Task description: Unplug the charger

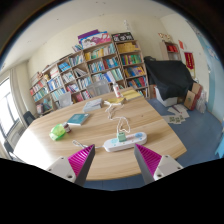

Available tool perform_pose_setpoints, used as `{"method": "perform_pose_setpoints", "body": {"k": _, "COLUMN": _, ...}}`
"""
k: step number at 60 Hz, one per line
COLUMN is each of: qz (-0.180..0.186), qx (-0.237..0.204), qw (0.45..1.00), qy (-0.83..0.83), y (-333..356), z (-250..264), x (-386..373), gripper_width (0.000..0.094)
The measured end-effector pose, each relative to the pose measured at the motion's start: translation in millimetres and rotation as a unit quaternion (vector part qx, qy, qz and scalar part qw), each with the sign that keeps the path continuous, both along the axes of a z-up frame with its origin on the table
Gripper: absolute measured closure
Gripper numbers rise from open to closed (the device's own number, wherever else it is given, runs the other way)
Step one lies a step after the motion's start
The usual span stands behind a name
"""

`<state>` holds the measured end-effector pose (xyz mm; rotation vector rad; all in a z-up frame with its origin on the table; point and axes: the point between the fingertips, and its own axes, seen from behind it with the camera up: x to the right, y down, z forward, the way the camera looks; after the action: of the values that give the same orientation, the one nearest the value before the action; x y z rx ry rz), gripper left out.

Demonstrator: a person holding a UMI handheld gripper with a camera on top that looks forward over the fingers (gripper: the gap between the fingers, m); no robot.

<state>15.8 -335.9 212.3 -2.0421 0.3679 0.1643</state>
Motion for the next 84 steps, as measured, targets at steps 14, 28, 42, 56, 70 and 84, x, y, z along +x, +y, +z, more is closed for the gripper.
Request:
{"method": "perform_pose_setpoints", "body": {"k": 14, "qz": 0.043, "qx": -0.016, "qw": 0.998, "qy": -0.032, "y": 99, "z": -69, "x": -27, "gripper_width": 0.0107}}
{"method": "perform_pose_setpoints", "body": {"k": 28, "qz": 0.042, "qx": -0.018, "qw": 0.997, "qy": -0.055, "y": 184, "z": -113, "x": -18, "gripper_width": 0.0114}}
{"method": "perform_pose_setpoints", "body": {"k": 42, "qz": 0.02, "qx": -0.014, "qw": 0.996, "qy": -0.081, "y": 211, "z": -128, "x": 15, "gripper_width": 0.0153}}
{"method": "perform_pose_setpoints", "body": {"k": 56, "qz": 0.018, "qx": -0.051, "qw": 0.993, "qy": -0.106, "y": 207, "z": -172, "x": 36, "gripper_width": 0.0352}}
{"method": "perform_pose_setpoints", "body": {"k": 70, "qz": 0.026, "qx": -0.055, "qw": 0.992, "qy": -0.108, "y": 208, "z": -174, "x": 41, "gripper_width": 0.0688}}
{"method": "perform_pose_setpoints", "body": {"k": 84, "qz": 0.021, "qx": -0.037, "qw": 0.996, "qy": -0.074, "y": 204, "z": -150, "x": 48, "gripper_width": 0.0711}}
